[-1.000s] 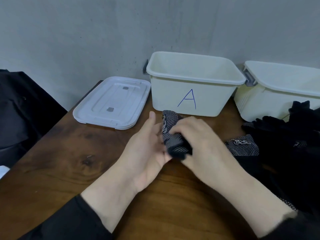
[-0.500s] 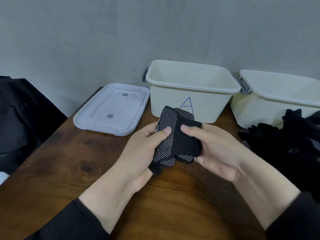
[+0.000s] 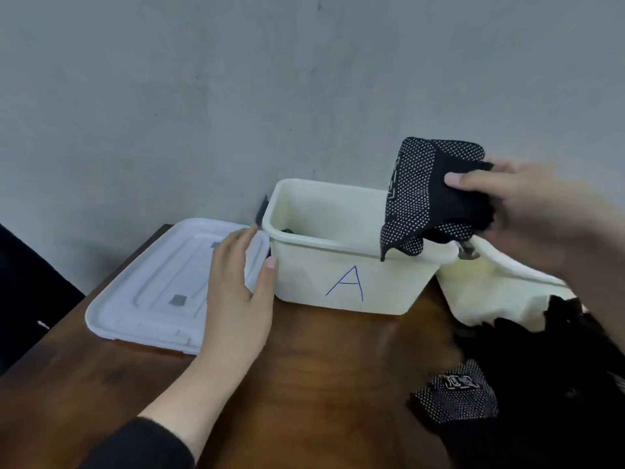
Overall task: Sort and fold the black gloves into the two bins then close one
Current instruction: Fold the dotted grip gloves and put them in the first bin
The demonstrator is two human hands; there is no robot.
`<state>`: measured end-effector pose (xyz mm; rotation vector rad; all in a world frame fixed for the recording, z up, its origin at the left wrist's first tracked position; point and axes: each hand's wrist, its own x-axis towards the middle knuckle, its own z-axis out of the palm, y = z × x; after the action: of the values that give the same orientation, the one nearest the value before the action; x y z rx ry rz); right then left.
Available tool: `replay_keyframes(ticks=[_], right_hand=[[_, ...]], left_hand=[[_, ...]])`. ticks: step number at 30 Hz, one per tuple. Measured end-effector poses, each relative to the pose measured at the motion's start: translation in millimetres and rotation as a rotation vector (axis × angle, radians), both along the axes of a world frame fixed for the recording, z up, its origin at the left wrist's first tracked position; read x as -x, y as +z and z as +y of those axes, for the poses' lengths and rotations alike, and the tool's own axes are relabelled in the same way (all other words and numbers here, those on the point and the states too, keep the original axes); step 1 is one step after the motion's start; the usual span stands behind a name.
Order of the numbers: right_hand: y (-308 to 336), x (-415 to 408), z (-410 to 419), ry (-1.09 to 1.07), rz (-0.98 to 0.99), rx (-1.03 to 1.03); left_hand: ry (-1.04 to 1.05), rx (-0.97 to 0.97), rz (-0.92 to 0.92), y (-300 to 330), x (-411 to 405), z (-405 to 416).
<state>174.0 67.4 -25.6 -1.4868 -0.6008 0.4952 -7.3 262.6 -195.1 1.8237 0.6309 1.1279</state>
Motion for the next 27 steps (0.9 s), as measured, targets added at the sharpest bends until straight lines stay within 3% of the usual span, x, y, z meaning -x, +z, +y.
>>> replay_keyframes(ticks=[9, 20, 27], right_hand=[[12, -82, 56, -0.043, -0.008, 0.149], [-43, -101, 111, 0.070, 0.017, 0.492], [-65, -83, 161, 0.178, 0.239, 0.382]], left_hand=[[-0.043, -0.235, -0.011, -8, -38, 32], [-0.053, -0.167, -0.136, -11, -59, 46], [-0.050, -0.078, -0.157, -5, -63, 45]])
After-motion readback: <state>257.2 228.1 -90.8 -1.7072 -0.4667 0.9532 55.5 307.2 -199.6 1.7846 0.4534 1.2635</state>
